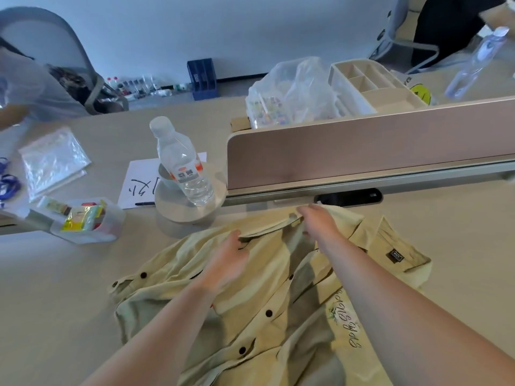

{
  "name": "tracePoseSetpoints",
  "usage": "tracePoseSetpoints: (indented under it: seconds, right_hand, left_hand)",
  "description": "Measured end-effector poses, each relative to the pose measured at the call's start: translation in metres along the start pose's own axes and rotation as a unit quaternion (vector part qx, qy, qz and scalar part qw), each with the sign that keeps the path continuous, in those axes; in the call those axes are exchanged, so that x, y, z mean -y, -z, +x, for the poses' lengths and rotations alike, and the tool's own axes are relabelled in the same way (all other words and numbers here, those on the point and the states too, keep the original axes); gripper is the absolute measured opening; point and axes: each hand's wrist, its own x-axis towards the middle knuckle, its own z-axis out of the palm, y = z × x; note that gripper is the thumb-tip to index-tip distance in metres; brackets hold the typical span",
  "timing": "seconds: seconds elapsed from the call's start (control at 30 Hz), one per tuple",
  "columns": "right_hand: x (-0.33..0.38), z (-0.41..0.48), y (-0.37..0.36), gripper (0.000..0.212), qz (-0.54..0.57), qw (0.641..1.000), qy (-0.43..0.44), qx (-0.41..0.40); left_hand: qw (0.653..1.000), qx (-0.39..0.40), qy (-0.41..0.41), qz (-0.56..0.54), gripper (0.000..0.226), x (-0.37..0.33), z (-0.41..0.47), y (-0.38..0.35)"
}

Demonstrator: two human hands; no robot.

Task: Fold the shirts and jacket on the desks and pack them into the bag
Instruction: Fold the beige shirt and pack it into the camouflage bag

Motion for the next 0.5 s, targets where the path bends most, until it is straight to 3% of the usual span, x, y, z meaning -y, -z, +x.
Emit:
tracePoseSetpoints:
  seconds: [0.13,0.2,0.27,0.37,0.5]
  right_hand:
    - [-0.011,0.0,-0.003,0.021,-0.128,0.992,-0.001,0.003]
    - [-0.016,-0.003,-0.009,0.029,-0.082,0.996,0.018,-0.01]
    - [-0.016,-0.013,-0.019,0.041,-0.026,0.999,-0.006,0.034]
    - [-0.018,-0.024,-0.041,0.052,-0.047,0.993,-0.023,0.104]
    - [-0.022,-0.025,-0.062,0.058,-0.013,0.993,-0.015,0.114]
  left_hand:
    - [0.997,-0.041,0.06,-0.022,0.058,0.018,0.003,0.007]
    - [0.996,-0.04,0.077,-0.016,0.064,0.029,0.001,0.011]
    - [0.996,-0.033,0.082,0.019,0.067,0.039,0.001,0.015]
    - [0.992,-0.027,0.112,0.052,0.073,0.054,0.004,0.02]
    - [0.993,-0.055,0.108,-0.004,0.062,0.07,0.003,0.027]
